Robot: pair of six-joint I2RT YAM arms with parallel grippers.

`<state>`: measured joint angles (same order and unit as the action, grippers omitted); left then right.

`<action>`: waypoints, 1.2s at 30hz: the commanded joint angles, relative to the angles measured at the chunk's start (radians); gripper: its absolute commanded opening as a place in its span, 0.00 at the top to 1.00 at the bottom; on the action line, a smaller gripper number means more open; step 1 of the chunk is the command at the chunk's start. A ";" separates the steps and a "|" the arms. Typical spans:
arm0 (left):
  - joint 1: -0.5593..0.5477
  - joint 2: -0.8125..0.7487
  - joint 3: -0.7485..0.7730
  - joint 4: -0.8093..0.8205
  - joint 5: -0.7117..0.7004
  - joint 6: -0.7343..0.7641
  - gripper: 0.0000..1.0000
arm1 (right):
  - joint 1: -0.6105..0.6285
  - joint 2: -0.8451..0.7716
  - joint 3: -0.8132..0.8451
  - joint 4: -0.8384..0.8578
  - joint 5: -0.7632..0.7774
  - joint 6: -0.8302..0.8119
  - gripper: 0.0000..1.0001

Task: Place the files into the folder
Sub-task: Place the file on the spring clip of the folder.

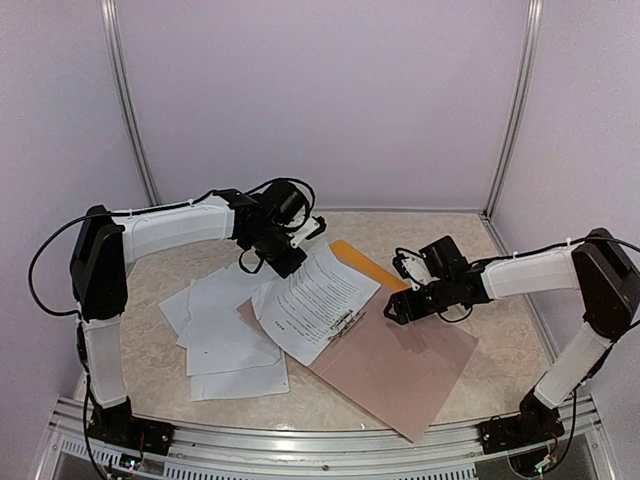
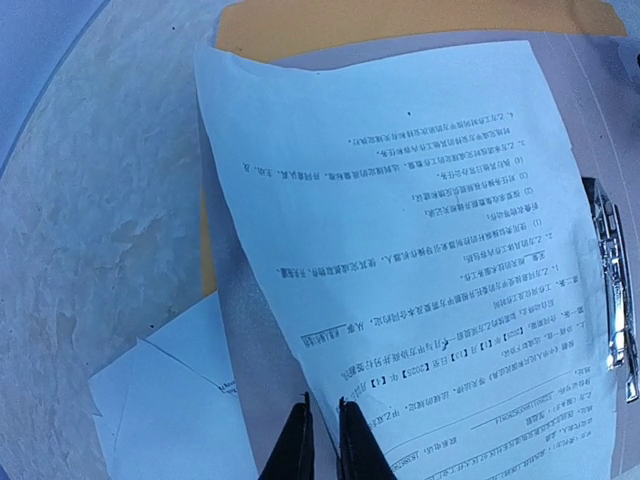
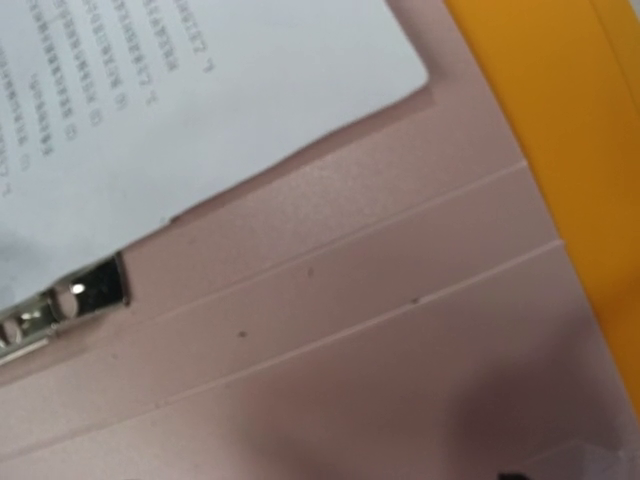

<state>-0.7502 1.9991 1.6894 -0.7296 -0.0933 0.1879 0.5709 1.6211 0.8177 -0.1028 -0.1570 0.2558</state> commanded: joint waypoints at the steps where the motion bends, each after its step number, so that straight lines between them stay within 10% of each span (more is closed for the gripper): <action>1: 0.000 0.016 0.023 0.009 -0.001 0.001 0.89 | -0.009 0.002 -0.011 0.006 -0.009 0.007 0.26; 22: -0.002 -0.043 -0.006 0.091 -0.114 -0.017 0.51 | 0.022 -0.052 0.019 -0.015 -0.016 -0.010 0.26; 36: -0.048 -0.376 -0.392 0.240 -0.041 -0.364 0.34 | 0.326 0.023 0.234 -0.156 0.144 -0.148 0.37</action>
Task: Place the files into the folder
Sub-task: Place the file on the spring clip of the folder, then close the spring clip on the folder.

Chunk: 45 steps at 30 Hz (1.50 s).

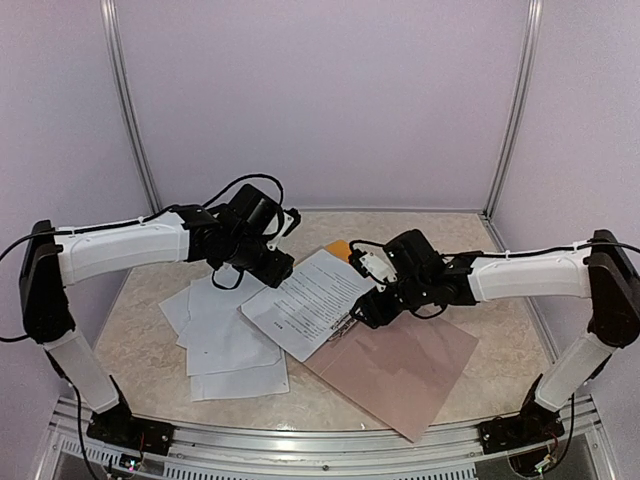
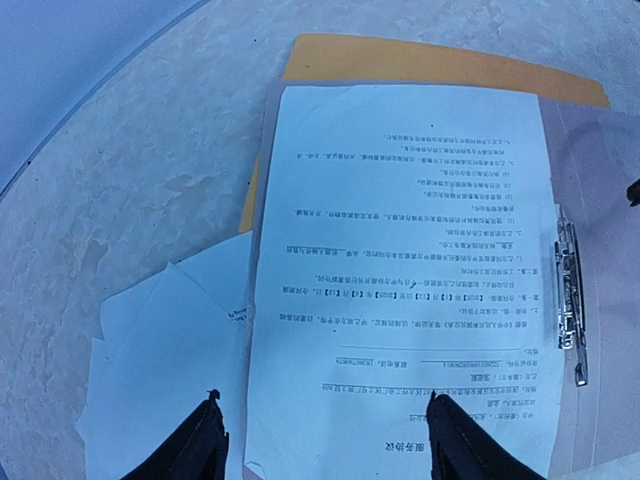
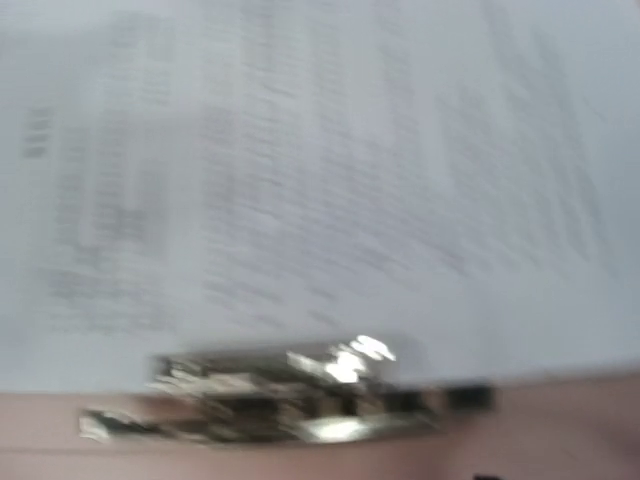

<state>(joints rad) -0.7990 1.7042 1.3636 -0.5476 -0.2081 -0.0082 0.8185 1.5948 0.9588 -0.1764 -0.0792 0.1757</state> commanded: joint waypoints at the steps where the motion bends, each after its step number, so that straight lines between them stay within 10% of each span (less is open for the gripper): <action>1: 0.000 -0.101 -0.087 0.069 0.109 -0.199 0.34 | 0.100 0.068 0.120 -0.102 0.087 -0.077 0.38; 28: 0.030 0.008 -0.286 0.256 0.374 -0.452 0.34 | 0.233 0.169 0.223 -0.177 0.104 -0.082 0.49; 45: 0.080 0.254 0.029 0.280 0.543 -0.435 0.34 | 0.197 0.022 0.070 -0.078 0.061 -0.011 0.48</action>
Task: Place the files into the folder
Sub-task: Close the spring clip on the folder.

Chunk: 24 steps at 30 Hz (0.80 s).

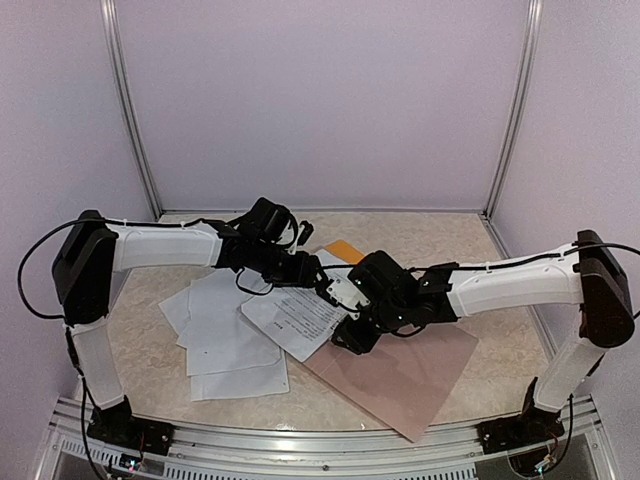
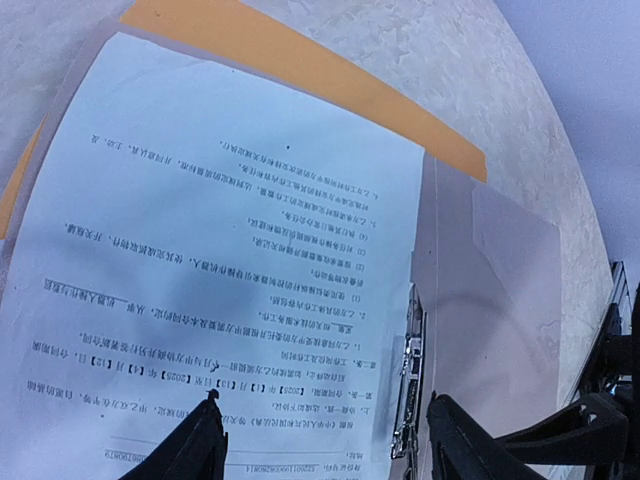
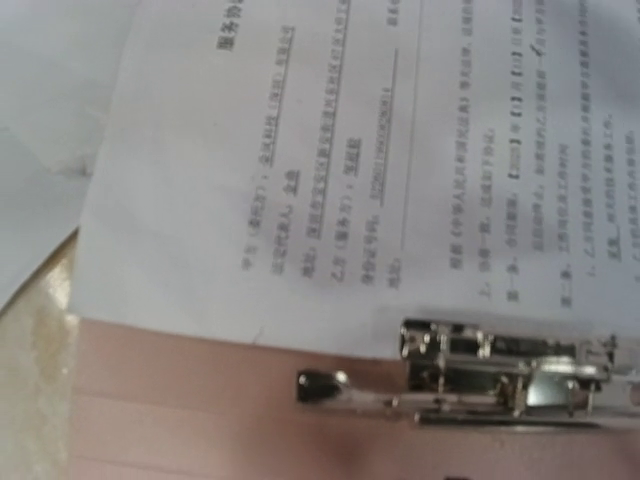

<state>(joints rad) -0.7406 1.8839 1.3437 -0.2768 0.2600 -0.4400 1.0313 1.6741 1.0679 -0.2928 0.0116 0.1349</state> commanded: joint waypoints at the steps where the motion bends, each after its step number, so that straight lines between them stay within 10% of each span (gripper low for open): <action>1: 0.026 0.097 0.059 0.012 0.089 -0.008 0.34 | -0.021 -0.069 -0.049 0.045 -0.039 0.033 0.48; 24: 0.072 0.214 0.009 0.083 0.195 -0.094 0.37 | -0.043 0.044 0.003 0.044 -0.052 0.007 0.48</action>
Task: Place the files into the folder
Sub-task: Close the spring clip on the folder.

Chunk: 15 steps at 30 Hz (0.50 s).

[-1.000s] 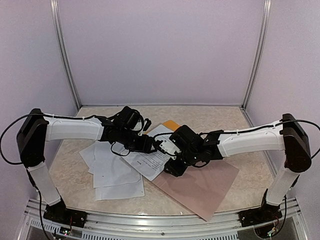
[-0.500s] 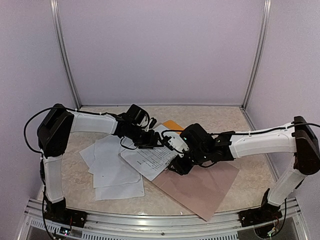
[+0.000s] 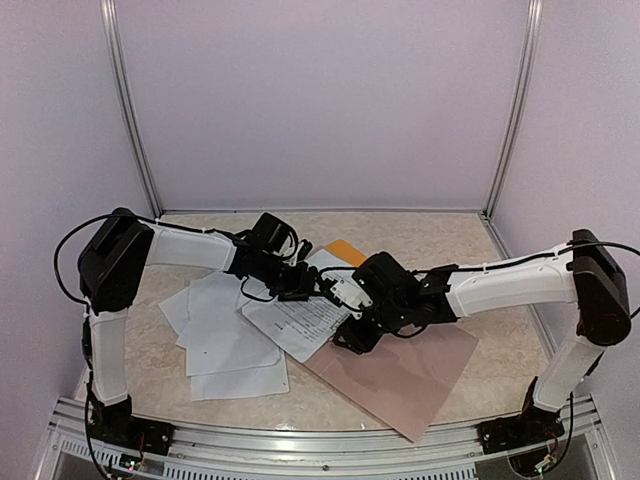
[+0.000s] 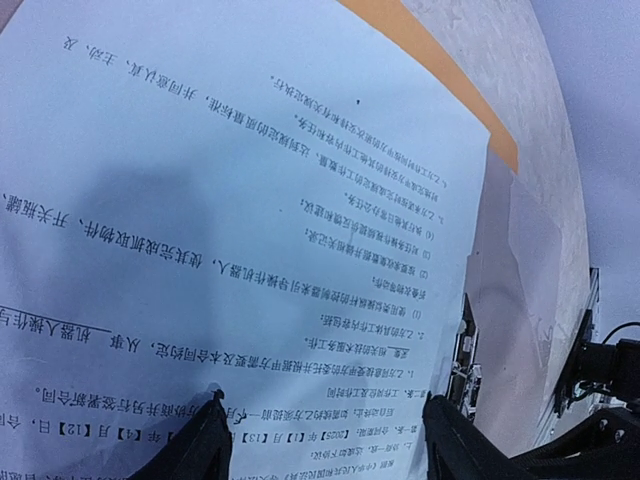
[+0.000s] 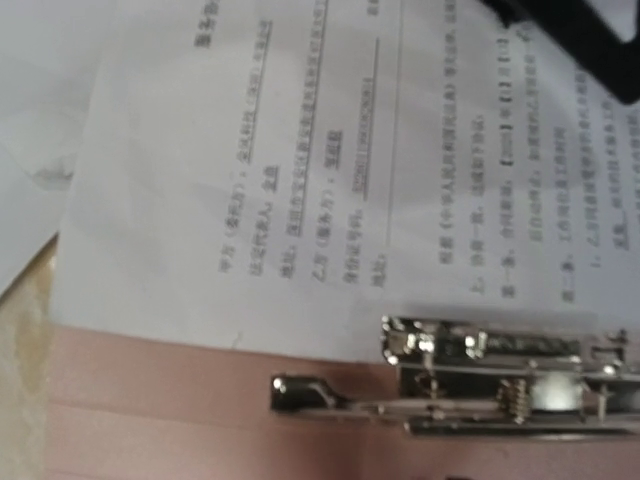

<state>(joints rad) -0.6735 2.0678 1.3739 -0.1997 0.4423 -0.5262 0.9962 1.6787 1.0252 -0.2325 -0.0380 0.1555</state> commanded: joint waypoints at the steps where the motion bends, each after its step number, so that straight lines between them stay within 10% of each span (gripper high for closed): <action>1: 0.005 0.032 -0.023 0.007 0.011 -0.009 0.37 | -0.008 0.048 0.053 -0.020 -0.003 -0.018 0.48; 15: 0.005 0.035 -0.036 0.008 0.012 -0.012 0.38 | 0.034 0.126 0.156 -0.116 0.062 -0.065 0.54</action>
<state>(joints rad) -0.6735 2.0689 1.3621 -0.1699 0.4492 -0.5350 1.0065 1.7744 1.1408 -0.2790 -0.0257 0.1123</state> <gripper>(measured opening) 0.624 0.469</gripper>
